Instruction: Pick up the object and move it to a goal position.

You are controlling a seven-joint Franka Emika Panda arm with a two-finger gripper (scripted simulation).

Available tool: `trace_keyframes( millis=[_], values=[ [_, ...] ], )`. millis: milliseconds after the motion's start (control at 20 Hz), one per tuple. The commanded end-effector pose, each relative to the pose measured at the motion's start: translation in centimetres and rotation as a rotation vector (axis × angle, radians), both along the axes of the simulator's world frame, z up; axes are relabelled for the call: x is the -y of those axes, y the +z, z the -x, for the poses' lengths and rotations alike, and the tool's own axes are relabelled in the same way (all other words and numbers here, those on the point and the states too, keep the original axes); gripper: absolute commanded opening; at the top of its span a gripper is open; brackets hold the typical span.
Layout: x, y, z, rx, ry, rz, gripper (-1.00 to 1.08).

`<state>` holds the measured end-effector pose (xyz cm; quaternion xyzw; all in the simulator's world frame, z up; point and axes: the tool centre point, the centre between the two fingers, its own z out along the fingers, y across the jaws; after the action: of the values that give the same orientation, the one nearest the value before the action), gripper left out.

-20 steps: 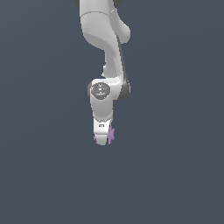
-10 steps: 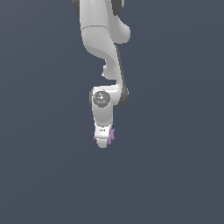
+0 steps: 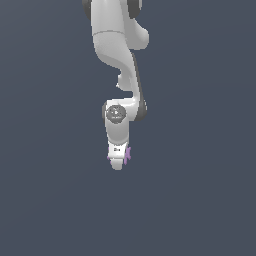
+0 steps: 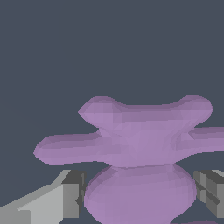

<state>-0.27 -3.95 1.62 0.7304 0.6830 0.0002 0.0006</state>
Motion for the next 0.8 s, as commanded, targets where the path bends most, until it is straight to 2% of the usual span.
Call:
trace_keyframes(
  millis=[0,400,750],
  values=[
    [0.0,-0.1,0.0,-0.001,0.000,0.000,-1.00],
    [1.3,0.6,0.3,0.000,0.000,0.000,-1.00],
    [5.9,2.8,1.1,0.000,0.000,0.000,-1.00]
  ],
)
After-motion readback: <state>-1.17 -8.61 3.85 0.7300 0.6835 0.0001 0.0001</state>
